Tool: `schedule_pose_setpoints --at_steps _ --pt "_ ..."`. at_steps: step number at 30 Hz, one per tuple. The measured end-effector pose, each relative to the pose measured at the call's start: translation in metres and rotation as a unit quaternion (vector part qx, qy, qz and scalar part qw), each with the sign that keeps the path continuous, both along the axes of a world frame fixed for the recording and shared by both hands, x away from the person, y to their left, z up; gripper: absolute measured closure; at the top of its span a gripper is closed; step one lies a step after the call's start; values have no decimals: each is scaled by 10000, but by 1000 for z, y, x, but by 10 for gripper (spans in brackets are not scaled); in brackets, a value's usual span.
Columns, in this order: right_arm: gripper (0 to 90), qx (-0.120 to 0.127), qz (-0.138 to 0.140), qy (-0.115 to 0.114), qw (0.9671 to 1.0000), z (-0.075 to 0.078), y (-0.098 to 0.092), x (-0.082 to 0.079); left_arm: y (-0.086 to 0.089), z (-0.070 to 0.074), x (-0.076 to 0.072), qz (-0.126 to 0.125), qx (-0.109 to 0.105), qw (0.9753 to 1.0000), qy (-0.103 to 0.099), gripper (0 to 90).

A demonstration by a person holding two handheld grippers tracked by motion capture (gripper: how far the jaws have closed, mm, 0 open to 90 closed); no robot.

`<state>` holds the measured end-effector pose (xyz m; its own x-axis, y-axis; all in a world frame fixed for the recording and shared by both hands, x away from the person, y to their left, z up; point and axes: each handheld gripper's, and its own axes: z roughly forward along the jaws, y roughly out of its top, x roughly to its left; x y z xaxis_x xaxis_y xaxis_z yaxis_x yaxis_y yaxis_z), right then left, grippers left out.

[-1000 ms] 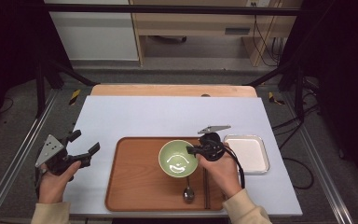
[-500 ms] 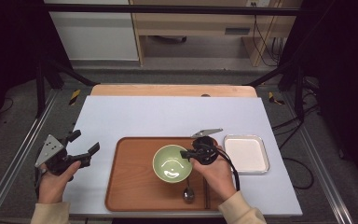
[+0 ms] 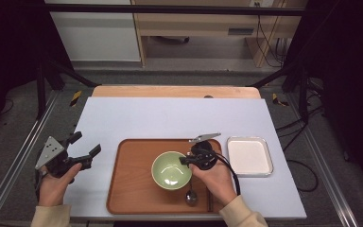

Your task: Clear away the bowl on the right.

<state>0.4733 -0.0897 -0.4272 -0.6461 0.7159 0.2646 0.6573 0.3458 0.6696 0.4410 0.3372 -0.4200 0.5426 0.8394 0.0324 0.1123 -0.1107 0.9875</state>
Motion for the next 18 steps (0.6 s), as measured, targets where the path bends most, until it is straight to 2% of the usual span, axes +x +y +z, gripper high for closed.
schedule_pose_setpoints --at_steps 5,18 --pt "837 -58 16 56 10000 -6 1 0 1 1 0 1 9 10000 -12 105" --pt "835 -114 88 110 9998 -9 1 1 1 1 0 -12 14 10000 -11 106"
